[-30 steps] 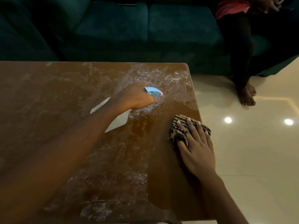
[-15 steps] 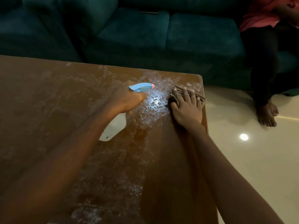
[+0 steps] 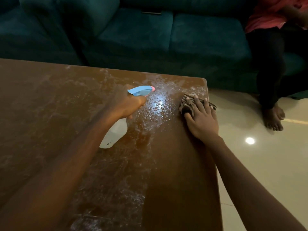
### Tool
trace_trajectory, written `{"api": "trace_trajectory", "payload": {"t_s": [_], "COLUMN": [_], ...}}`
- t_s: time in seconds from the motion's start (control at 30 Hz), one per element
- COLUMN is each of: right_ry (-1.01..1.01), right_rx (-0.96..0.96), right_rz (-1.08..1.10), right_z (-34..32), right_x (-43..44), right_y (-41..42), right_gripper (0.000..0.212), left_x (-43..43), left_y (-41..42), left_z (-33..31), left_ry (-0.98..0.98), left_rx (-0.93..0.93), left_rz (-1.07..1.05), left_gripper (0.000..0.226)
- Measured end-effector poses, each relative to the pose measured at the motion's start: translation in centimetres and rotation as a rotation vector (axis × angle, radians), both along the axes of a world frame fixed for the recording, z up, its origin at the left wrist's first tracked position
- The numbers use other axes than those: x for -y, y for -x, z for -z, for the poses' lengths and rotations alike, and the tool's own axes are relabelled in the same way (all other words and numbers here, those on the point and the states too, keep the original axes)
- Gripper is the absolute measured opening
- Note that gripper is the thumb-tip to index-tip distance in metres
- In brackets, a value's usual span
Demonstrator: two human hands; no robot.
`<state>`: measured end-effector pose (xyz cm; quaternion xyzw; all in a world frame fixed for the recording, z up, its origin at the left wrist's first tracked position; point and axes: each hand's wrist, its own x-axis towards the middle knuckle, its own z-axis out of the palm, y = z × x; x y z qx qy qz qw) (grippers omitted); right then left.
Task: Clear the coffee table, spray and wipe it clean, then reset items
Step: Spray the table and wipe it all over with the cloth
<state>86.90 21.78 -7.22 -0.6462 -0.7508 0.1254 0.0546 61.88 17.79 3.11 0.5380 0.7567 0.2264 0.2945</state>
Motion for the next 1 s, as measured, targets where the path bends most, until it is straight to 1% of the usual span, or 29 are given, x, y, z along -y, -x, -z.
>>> {"api": "trace_trajectory", "payload": {"t_s": [0.03, 0.1, 0.2, 0.23, 0.3, 0.4, 0.5, 0.57, 0.6, 0.7, 0.83, 0.9, 1.0], "right_ry": [0.001, 0.006, -0.009, -0.011, -0.015, -0.001, 0.005, 0.007, 0.009, 0.015, 0.009, 0.009, 0.005], "right_rx": [-0.007, 0.005, 0.018, 0.009, 0.001, -0.007, 0.002, 0.009, 0.01, 0.003, -0.006, -0.008, -0.011], "right_rz": [0.028, 0.005, -0.17, -0.233, -0.302, -0.241, -0.147, -0.133, -0.132, -0.129, -0.109, -0.078, 0.01], "right_z": [0.0, 0.0, 0.0, 0.0, 0.1, 0.1, 0.4, 0.5, 0.5, 0.4, 0.3, 0.3, 0.4], "right_x": [-1.4, -3.2, -2.3, -1.3, 1.0, 3.3, 4.3, 4.6, 4.6, 4.5, 4.3, 3.9, 1.9], "right_y": [0.8, 2.8, 4.6, 4.4, 3.0, 1.1, 0.2, 0.1, 0.1, 0.0, 0.1, 0.0, -0.6], "right_gripper": [0.06, 0.059, 0.058, 0.057, 0.056, 0.063, 0.066, 0.065, 0.065, 0.065, 0.063, 0.059, 0.057], "left_x": [0.1, 0.1, 0.0, -0.1, -0.6, -2.0, -4.4, -6.0, -6.7, -8.1, -8.8, -9.0, -9.4], "left_y": [-0.2, -0.4, -0.7, -0.9, -1.4, -2.3, -3.2, -4.0, -4.4, -5.4, -5.4, -4.8, -3.7], "left_z": [0.0, 0.1, 0.2, 0.2, 0.3, 0.1, 0.1, 0.2, 0.1, 0.1, 0.7, 0.7, 0.4], "left_ry": [-0.008, -0.024, 0.003, 0.013, 0.027, 0.048, 0.014, -0.025, -0.039, -0.038, -0.006, -0.006, -0.034], "left_rx": [-0.012, -0.03, -0.084, -0.108, -0.147, -0.163, -0.117, -0.105, -0.116, -0.17, -0.209, -0.177, -0.072], "left_rz": [0.011, 0.027, 0.02, 0.035, 0.087, 0.134, 0.191, 0.227, 0.244, 0.267, 0.28, 0.249, 0.187], "left_gripper": [0.019, 0.02, 0.031, 0.03, 0.02, 0.017, 0.018, 0.018, 0.02, 0.037, 0.038, 0.039, 0.034]}}
